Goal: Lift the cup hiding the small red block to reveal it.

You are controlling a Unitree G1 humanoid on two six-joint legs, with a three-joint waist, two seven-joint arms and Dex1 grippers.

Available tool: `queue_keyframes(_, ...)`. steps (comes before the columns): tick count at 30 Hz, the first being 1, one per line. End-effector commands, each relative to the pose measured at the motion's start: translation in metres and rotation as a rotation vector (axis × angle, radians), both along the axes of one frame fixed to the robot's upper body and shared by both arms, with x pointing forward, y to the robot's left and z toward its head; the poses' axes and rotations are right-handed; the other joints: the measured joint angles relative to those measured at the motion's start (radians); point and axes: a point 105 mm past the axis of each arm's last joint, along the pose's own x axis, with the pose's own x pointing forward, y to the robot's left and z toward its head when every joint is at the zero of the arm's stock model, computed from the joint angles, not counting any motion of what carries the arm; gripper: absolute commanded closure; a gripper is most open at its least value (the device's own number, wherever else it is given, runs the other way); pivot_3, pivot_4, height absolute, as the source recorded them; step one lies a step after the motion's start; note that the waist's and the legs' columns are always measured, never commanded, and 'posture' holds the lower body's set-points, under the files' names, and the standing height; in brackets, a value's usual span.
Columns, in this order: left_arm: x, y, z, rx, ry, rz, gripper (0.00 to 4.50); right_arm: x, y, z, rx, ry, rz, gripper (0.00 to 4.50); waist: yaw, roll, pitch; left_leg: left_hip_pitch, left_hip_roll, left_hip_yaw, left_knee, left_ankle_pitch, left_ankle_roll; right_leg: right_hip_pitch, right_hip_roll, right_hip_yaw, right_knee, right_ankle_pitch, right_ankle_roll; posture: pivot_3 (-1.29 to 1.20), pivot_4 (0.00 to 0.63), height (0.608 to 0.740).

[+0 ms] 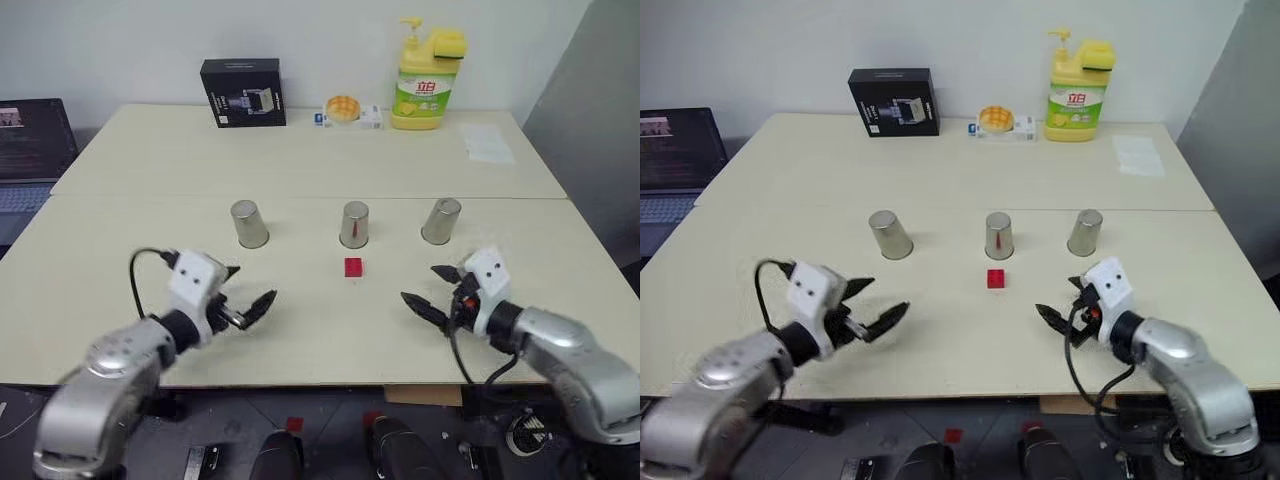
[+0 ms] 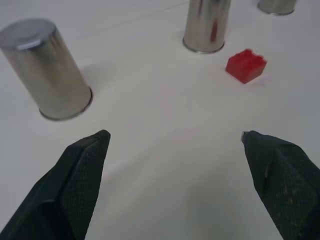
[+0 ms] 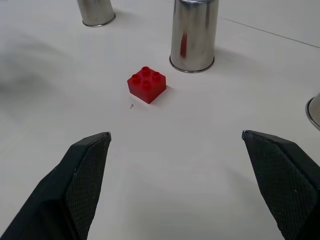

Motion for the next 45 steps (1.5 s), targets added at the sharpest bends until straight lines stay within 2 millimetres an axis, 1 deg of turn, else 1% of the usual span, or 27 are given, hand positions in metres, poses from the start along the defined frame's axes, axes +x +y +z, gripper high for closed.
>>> queue_keyframes(1, 0.001, 0.001, 0.011, -0.016, 0.003, -0.054, 0.0, 0.002, 0.004, 0.016, 0.045, -0.019, 0.01, 0.03, -0.001, 0.0, 0.0, 0.0, 0.0, 0.0, 0.0, 0.0, 0.0, 0.0, 0.0, 0.0, 0.0, 0.0, 0.0, 0.0, 0.15, 0.74)
queue_keyframes(6, 0.005, -0.005, 0.01, -0.003, -0.008, -0.065, 0.0, 0.002, 0.009, 0.015, 0.051, -0.014, 0.005, 0.03, 0.0, 0.0, 0.0, -0.001, 0.0, -0.001, -0.002, 0.0, 0.0, -0.001, 0.0, -0.001, 0.0, -0.001, -0.001, 0.0, 0.15, 0.74)
queue_keyframes(15, 0.01, -0.005, 0.012, 0.008, -0.035, -0.057, 0.0, 0.004, 0.001, 0.012, 0.048, -0.017, -0.037, 0.03, 0.001, 0.0, 0.0, -0.001, 0.0, -0.001, -0.002, 0.0, 0.0, -0.001, 0.0, -0.001, 0.0, 0.0, -0.001, 0.0, 0.15, 0.74)
queue_keyframes(22, 0.013, -0.006, 0.009, 0.016, -0.042, -0.049, 0.0, 0.012, -0.001, 0.008, 0.052, -0.028, -0.075, 0.03, 0.001, 0.0, 0.0, -0.001, 0.0, -0.001, -0.002, 0.0, 0.0, -0.001, 0.0, -0.001, 0.0, 0.0, 0.0, 0.0, 0.15, 0.74)
queue_keyframes(39, 0.014, 0.002, 0.009, 0.02, -0.045, -0.029, 0.0, 0.01, 0.0, 0.003, 0.052, -0.016, -0.067, 0.03, 0.002, 0.0, 0.0, -0.001, 0.0, -0.001, -0.002, 0.0, 0.0, -0.001, 0.0, -0.001, 0.0, 0.0, 0.0, 0.0, 0.15, 0.74)
queue_keyframes(45, 0.014, 0.002, 0.009, 0.02, -0.045, -0.027, 0.0, 0.011, 0.001, 0.002, 0.052, -0.013, -0.067, 0.03, 0.002, 0.0, 0.0, -0.001, 0.0, -0.001, -0.002, 0.0, 0.0, -0.001, 0.0, -0.001, 0.0, 0.0, 0.0, 0.0, 0.15, 0.74)
